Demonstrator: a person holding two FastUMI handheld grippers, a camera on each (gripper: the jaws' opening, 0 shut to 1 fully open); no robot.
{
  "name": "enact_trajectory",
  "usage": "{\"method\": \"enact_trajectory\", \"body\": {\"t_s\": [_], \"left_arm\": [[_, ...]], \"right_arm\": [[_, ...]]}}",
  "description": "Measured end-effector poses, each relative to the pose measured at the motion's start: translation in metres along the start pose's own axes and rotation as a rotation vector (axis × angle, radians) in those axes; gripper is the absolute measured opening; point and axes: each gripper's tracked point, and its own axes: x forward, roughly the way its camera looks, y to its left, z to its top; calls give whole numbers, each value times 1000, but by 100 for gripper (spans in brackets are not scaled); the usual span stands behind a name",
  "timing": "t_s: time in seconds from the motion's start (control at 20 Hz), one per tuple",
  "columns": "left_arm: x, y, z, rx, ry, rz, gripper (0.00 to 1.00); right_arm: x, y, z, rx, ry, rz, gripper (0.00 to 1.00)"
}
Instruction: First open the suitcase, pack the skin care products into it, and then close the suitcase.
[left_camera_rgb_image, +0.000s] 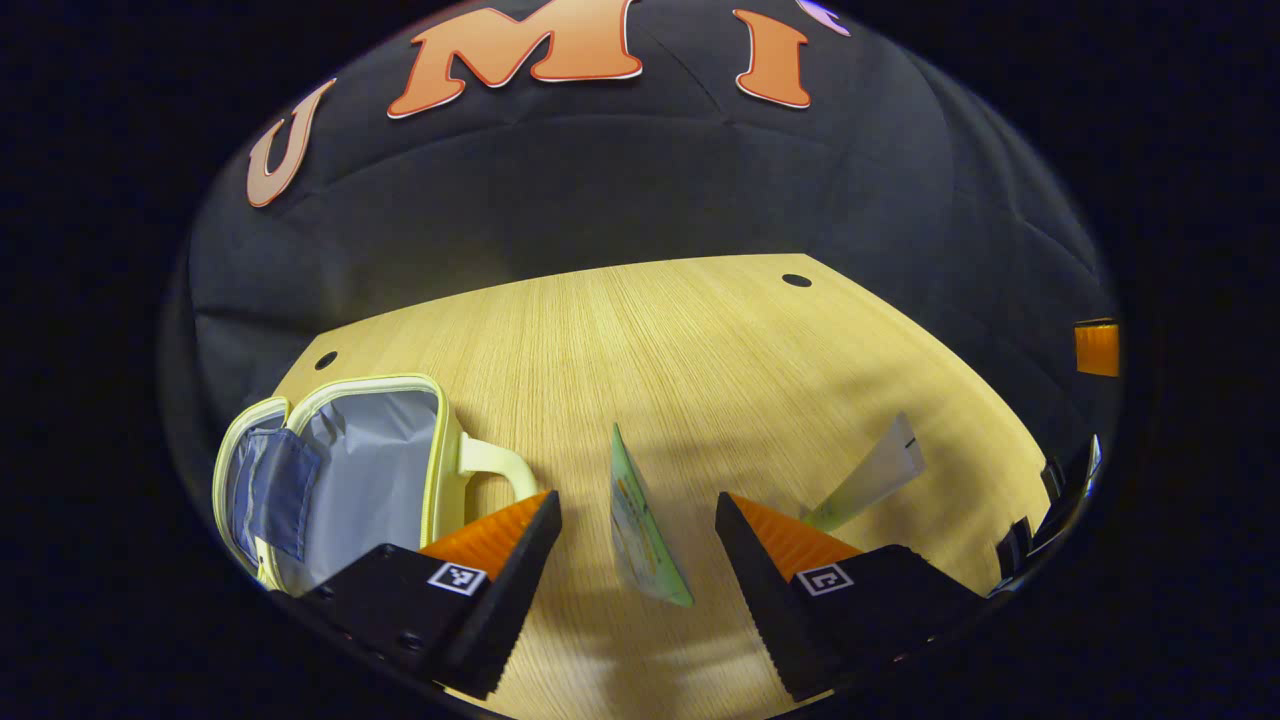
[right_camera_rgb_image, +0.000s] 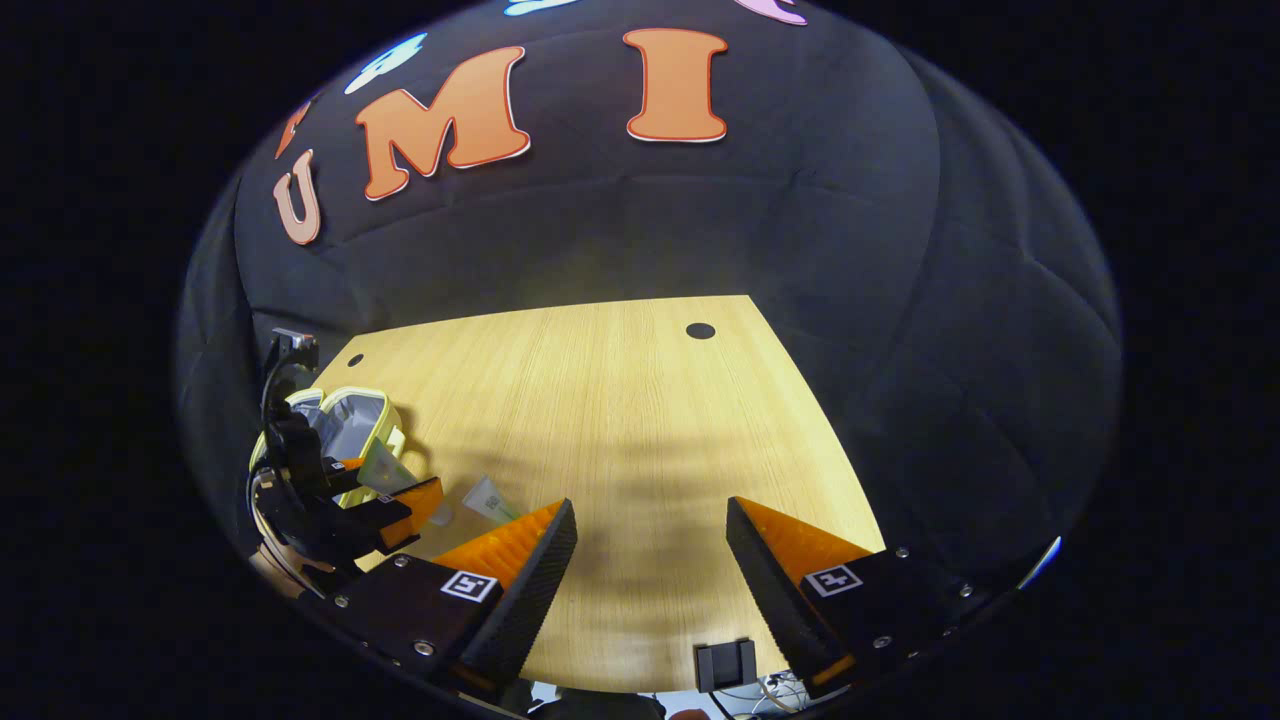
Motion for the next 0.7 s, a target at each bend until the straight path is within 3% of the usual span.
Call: {"method": "enact_trajectory", "body": {"t_s": [0.05,0.1,0.25,0.55,0.7], "left_arm": [[3,0,-4,9,12,3,94],[5,0,-7,22,24,11,85],[8,-4,-11,36,37,-5,41],[-5,-1,-13,79,91,-37,38],[-25,2,10,119,58,-39,37]], "right_arm": [[1,0,0,0,1,-1,96],[1,-1,-1,-1,2,-2,96],[0,-1,-4,4,8,-5,96],[2,9,5,40,-24,13,96],[2,26,15,45,-52,39,96]]}}
